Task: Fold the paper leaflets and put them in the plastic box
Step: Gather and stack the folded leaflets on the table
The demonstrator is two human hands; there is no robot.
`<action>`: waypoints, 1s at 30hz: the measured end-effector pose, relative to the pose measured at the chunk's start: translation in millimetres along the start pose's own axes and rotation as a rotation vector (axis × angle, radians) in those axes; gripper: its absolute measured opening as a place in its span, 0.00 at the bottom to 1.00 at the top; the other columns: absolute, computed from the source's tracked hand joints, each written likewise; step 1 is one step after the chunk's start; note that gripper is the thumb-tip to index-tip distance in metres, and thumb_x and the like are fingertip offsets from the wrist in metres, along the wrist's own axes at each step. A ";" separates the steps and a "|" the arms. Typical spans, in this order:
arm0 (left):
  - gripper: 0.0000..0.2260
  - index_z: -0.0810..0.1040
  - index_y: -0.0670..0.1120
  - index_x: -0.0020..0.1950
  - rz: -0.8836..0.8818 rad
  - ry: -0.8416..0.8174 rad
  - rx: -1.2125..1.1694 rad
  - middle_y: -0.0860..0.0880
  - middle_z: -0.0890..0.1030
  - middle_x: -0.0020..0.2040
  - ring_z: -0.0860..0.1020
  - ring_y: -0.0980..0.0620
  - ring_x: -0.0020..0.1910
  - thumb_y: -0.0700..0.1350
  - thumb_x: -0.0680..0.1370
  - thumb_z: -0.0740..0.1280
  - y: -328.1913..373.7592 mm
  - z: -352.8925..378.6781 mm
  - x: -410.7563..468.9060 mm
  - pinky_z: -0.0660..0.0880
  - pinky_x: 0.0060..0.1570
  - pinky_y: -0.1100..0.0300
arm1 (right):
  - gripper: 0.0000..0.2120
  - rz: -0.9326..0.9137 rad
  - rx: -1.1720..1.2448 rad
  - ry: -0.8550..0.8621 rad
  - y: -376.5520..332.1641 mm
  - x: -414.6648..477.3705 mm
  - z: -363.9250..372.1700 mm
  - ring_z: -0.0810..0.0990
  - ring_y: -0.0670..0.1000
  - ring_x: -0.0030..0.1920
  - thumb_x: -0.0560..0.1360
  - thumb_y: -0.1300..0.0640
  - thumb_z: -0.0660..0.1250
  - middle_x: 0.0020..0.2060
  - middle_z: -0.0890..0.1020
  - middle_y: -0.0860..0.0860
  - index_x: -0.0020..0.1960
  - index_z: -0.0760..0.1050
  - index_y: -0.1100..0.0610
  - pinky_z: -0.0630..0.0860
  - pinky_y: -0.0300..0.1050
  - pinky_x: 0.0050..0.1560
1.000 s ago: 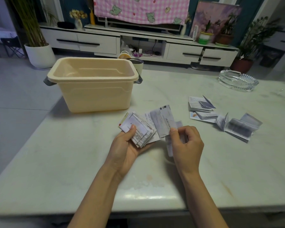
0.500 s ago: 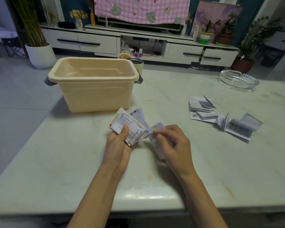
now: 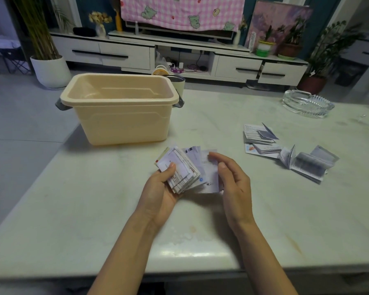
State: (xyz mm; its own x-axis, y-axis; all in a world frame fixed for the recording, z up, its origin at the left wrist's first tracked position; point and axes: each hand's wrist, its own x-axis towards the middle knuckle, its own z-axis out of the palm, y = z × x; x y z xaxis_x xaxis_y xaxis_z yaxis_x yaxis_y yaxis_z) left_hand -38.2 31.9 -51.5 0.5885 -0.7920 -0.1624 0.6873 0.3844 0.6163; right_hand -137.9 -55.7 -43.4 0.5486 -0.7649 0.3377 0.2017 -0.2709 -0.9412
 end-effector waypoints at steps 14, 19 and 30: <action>0.12 0.76 0.42 0.57 -0.072 0.039 -0.092 0.42 0.84 0.49 0.83 0.46 0.43 0.41 0.80 0.55 3.5 -2.1 -1.0 0.78 0.48 0.50 | 0.11 0.078 0.090 -0.123 1.5 -2.7 1.5 0.81 0.48 0.47 0.73 0.49 0.63 0.46 0.83 0.46 0.55 0.71 0.47 0.78 0.52 0.48; 0.12 0.75 0.43 0.59 -0.087 0.053 -0.113 0.42 0.83 0.52 0.82 0.46 0.45 0.41 0.80 0.55 5.4 -2.7 -2.2 0.79 0.48 0.51 | 0.12 0.087 0.020 -0.110 4.4 -1.7 3.7 0.80 0.50 0.50 0.75 0.51 0.56 0.47 0.83 0.45 0.51 0.77 0.48 0.75 0.61 0.56; 0.12 0.76 0.40 0.56 -0.097 -0.030 -0.131 0.41 0.83 0.51 0.83 0.45 0.44 0.40 0.74 0.60 4.9 4.4 -5.6 0.79 0.45 0.47 | 0.24 -0.012 -0.021 0.020 9.4 4.1 -5.4 0.78 0.38 0.40 0.63 0.71 0.73 0.40 0.82 0.46 0.51 0.75 0.49 0.74 0.31 0.42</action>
State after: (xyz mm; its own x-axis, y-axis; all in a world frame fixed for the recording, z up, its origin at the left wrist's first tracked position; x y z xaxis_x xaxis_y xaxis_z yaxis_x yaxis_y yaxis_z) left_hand -40.0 36.0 -44.2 0.5049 -0.8416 -0.1917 0.7910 0.3622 0.4932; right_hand -138.1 -64.6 -50.9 0.5294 -0.7731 0.3494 0.1916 -0.2923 -0.9369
